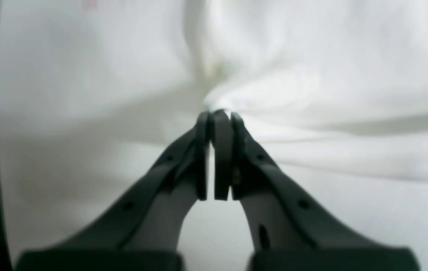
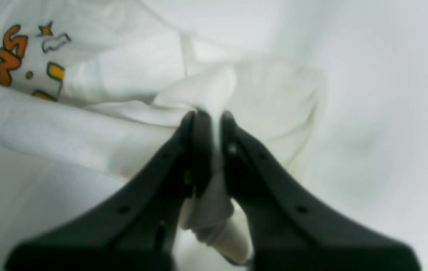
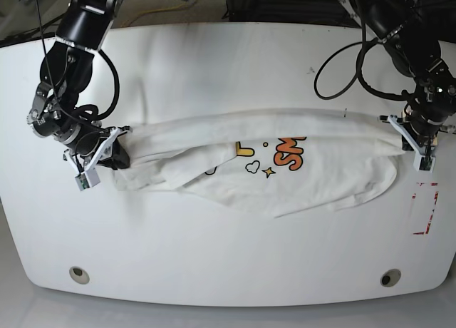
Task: Fold the T-shirt properly
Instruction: 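Lay the stretched T-shirt flat on the table with both grippers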
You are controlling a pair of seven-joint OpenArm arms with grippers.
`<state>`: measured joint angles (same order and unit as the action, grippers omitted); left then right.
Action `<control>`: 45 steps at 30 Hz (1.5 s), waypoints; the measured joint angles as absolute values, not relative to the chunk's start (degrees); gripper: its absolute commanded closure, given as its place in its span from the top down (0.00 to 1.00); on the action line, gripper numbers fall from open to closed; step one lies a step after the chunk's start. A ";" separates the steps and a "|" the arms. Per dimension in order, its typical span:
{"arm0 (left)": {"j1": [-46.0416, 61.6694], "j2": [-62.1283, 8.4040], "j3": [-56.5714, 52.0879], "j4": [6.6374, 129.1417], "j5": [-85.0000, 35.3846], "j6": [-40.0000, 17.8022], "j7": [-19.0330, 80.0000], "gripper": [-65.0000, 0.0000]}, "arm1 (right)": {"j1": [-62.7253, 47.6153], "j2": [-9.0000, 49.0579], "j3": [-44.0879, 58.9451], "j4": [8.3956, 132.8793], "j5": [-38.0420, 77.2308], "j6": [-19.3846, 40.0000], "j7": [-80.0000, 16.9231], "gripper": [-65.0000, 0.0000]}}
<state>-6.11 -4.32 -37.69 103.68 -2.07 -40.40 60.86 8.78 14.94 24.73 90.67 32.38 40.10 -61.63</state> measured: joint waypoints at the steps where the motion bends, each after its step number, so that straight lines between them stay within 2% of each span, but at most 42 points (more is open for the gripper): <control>1: -7.55 -4.34 -37.28 103.74 -2.07 -40.40 60.95 0.00 | 10.74 15.55 24.32 89.62 32.27 39.99 -61.76 0.02; 8: -17.34 -8.67 -32.18 105.78 -1.52 -40.23 61.30 0.00 | 28.34 21.76 15.55 79.31 33.06 40.10 -61.06 0.02; 15: -31.09 -9.30 -30.59 106.59 -2.66 -40.10 61.30 0.00 | 47.59 25.76 6.70 70.50 32.42 39.88 -61.58 0.02; 22: -41.85 -13.91 -28.49 106.89 -2.57 -36.91 61.39 0.00 | 59.79 27.09 1.61 70.43 34.00 40.32 -63.40 0.02; 26: -47.81 -16.95 -28.56 107.02 -3.66 -36.93 66.89 0.00 | 63.90 27.35 1.91 70.74 34.85 40.49 -65.87 0.02; 30: -48.93 -17.85 -28.86 107.70 -2.11 -36.91 68.58 0.00 | 62.04 28.49 2.31 74.94 34.81 40.36 -66.81 0.02; 33: -44.29 -18.11 -29.10 107.77 -1.96 -38.04 69.41 0.00 | 57.80 29.98 3.03 78.15 33.91 40.32 -67.44 0.02; 37: -36.75 -16.95 -30.09 109.49 -2.74 -40.14 69.56 0.00 | 47.27 29.69 7.33 82.19 33.36 39.99 -67.94 0.02; 45: -17.45 -13.65 -36.05 111.72 -2.94 -39.99 69.10 0.00 | 24.23 27.27 18.06 91.00 33.10 39.88 -67.83 0.02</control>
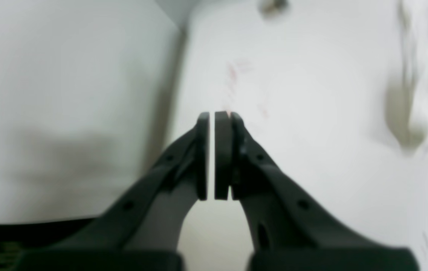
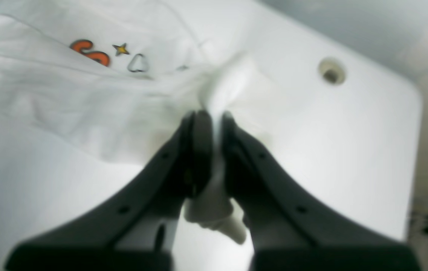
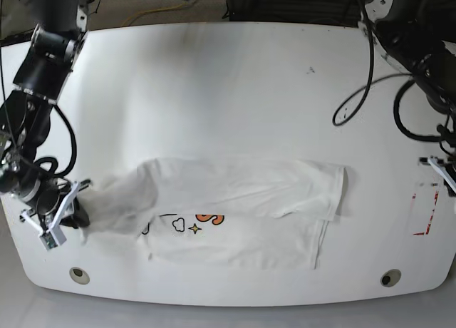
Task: Fold the T-shirt properly
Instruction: 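Lay the stretched T-shirt flat on the table with both grippers, then grasp the T-shirt edge with the left gripper beside the right gripper's hold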
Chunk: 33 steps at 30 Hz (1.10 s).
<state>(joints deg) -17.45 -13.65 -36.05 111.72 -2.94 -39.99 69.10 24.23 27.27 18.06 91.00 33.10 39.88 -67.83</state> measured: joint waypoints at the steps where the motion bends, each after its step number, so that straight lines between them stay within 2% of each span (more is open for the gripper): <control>1: -14.33 -12.73 -36.73 111.79 -2.50 -40.05 69.14 0.00 | 20.78 26.26 19.40 92.29 33.56 39.97 -67.68 0.02; 7: -2.24 -7.44 -37.56 111.77 -2.22 -39.97 61.10 0.01 | 8.56 20.82 22.48 95.53 32.97 40.01 -68.18 0.02; 9: 0.67 -5.21 -37.06 111.26 -2.09 -40.36 60.86 0.06 | 6.22 19.22 23.35 96.88 33.36 40.10 -68.01 0.02; 11: 1.23 -4.40 -35.48 110.83 -1.39 -40.27 60.49 0.18 | 5.21 18.57 24.58 97.97 33.04 40.03 -68.01 0.02; 16: 0.30 -2.48 -31.66 109.21 -2.55 -40.16 59.11 0.60 | 4.32 17.58 24.64 99.09 33.15 39.94 -67.72 0.02; 18: -1.39 -1.32 -31.77 107.26 -1.89 -40.14 59.11 0.70 | 4.10 17.50 24.56 99.13 33.21 39.94 -67.75 0.02; 24: -11.07 -0.99 -31.42 95.33 -1.72 -38.37 57.95 0.72 | 4.19 17.61 24.67 99.04 32.99 39.97 -67.72 0.02; 28: -14.00 -1.10 -29.34 89.08 -1.61 -37.56 54.13 0.72 | 4.16 17.63 24.71 99.04 32.84 39.94 -67.75 0.02; 33: -16.47 -0.47 -28.60 85.52 -1.63 -37.30 53.93 0.72 | 4.08 17.61 24.71 99.00 32.80 39.92 -67.75 0.02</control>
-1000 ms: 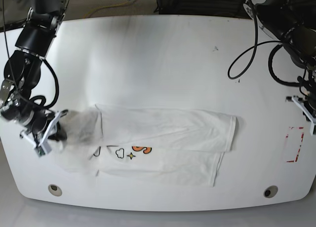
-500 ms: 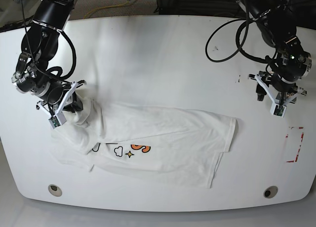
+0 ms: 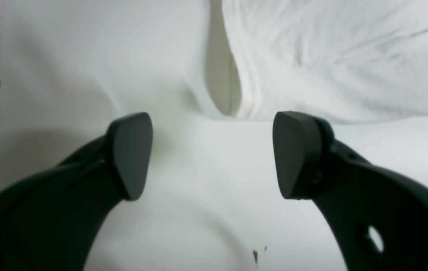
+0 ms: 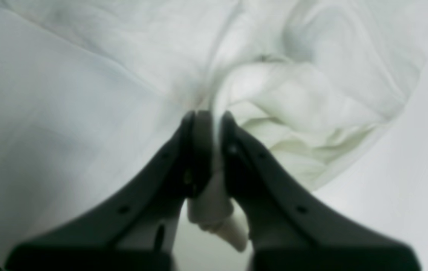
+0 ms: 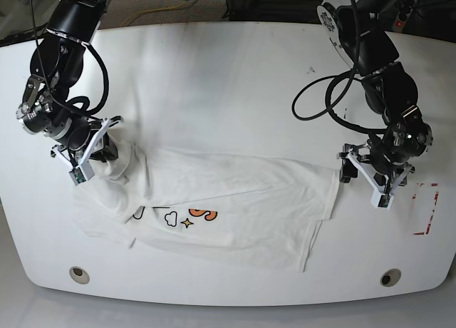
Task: Fold the T-shirt properly
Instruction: 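Grasp the T-shirt edge with the left gripper beside the right gripper's hold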
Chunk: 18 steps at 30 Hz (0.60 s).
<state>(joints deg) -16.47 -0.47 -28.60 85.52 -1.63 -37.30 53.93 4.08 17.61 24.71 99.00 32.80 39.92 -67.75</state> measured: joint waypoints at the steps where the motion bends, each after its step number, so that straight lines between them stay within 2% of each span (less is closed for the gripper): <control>1: -17.06 -0.49 -28.60 85.06 -1.63 -37.32 53.89 0.72 | 4.08 17.63 24.71 99.00 32.82 39.92 -67.75 0.02; 6: -18.92 -0.54 -28.08 80.64 -1.80 -36.75 47.83 0.72 | 4.16 17.61 24.71 99.00 32.84 39.94 -66.19 0.02; 9: -19.09 -0.51 -25.76 75.46 -1.32 -34.46 46.78 0.72 | 4.19 17.74 24.73 99.00 32.82 39.92 -66.04 0.02; 18: -21.93 -0.89 -24.12 62.72 -1.50 -33.80 38.46 0.71 | 4.19 17.78 24.71 99.00 32.88 39.94 -66.02 0.02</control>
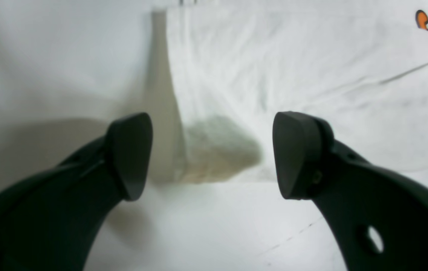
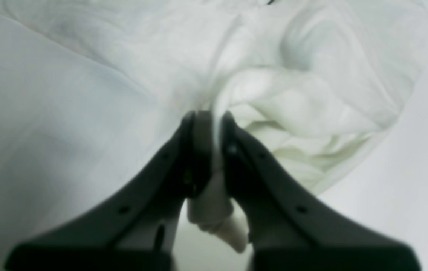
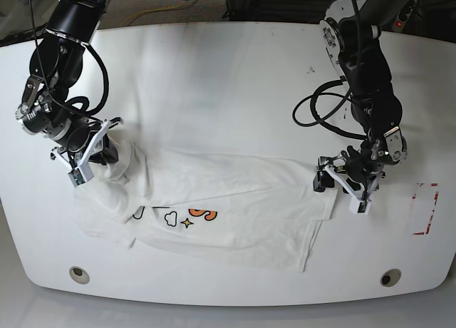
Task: Fold the T-shirt properly
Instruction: 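Grasp the T-shirt edge with the left gripper beside the right gripper's hold, then pull the T-shirt edge away with both grippers to smooth it, then release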
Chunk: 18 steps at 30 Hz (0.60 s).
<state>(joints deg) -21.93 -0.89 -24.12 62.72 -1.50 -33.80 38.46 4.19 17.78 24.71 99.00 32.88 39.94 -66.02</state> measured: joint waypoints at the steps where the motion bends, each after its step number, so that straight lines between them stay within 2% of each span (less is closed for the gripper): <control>1: -22.41 -1.17 -22.96 60.71 -1.28 -33.61 38.00 0.68 | 4.21 17.78 24.71 99.00 32.84 39.94 -66.02 0.02; 3: -22.98 -1.10 -21.50 57.58 -1.23 -33.61 36.56 0.58 | 4.16 17.85 24.75 98.96 32.75 39.92 -66.06 0.02; 8: -23.29 -0.99 -18.20 54.48 -1.32 -33.67 33.36 0.06 | 4.19 17.78 26.46 98.96 32.99 40.10 -66.04 0.02; 9: -23.16 -0.99 -18.15 54.46 -1.34 -33.67 33.32 0.02 | 4.19 17.65 27.64 98.96 33.19 40.07 -65.91 0.02; 15: -21.91 -3.79 -18.28 54.59 -2.15 -33.87 32.82 0.02 | 5.15 17.96 32.42 95.81 32.84 39.99 -66.35 0.03; 18: -18.50 -5.72 -18.48 58.65 -3.62 -34.48 33.06 0.02 | 5.96 17.93 33.19 94.72 33.06 39.92 -66.24 0.03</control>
<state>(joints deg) -18.50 -5.72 -18.48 58.65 -3.62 -34.48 33.06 5.96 17.93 33.19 94.72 33.06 39.92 -66.24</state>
